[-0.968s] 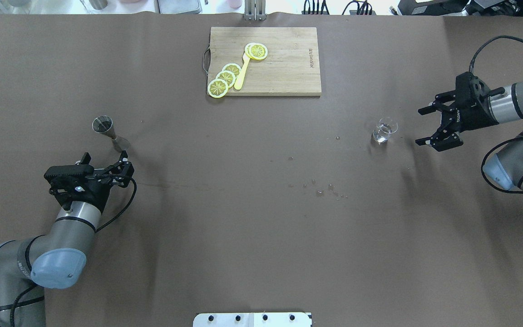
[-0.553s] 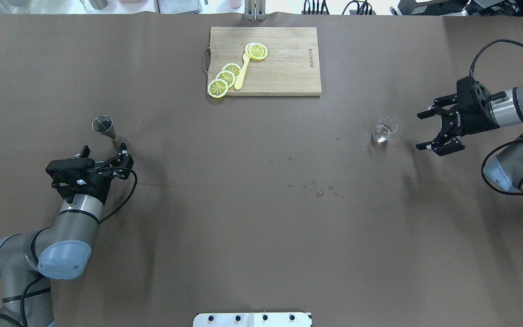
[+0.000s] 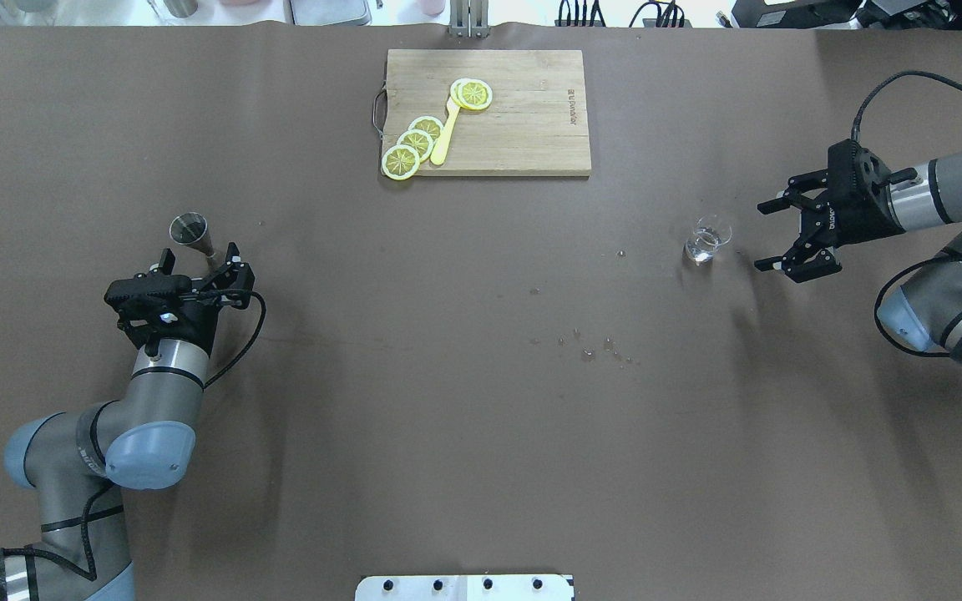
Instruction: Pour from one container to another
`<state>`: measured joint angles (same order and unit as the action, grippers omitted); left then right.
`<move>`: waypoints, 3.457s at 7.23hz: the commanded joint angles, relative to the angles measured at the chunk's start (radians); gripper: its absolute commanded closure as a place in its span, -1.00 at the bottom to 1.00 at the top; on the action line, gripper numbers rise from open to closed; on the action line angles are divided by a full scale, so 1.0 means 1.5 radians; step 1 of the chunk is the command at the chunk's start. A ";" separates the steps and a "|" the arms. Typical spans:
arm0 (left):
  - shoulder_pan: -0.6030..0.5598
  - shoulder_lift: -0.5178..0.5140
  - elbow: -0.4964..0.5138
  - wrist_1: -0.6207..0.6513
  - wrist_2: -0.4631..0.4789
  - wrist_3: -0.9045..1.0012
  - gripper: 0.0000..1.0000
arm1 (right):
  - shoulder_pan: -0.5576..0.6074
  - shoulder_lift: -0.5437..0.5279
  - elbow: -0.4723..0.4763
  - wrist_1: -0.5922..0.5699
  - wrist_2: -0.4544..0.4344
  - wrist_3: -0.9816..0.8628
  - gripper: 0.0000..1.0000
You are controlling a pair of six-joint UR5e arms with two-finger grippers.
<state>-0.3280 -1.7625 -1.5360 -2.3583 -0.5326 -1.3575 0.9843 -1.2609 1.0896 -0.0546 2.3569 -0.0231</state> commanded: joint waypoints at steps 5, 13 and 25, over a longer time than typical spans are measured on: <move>0.002 -0.017 0.039 0.010 0.029 -0.049 -0.82 | -0.036 0.016 -0.016 0.025 -0.037 0.003 -0.85; 0.000 -0.038 0.062 0.012 0.029 -0.074 0.48 | -0.038 0.056 -0.109 0.132 -0.037 0.021 -0.90; -0.113 -0.115 -0.058 -0.132 -0.227 0.453 1.00 | -0.061 0.068 -0.116 0.134 -0.043 0.062 -0.79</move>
<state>-0.4854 -1.8750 -1.6221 -2.5462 -0.8171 -0.7582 0.8956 -1.1568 0.9165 0.1457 2.2920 0.0701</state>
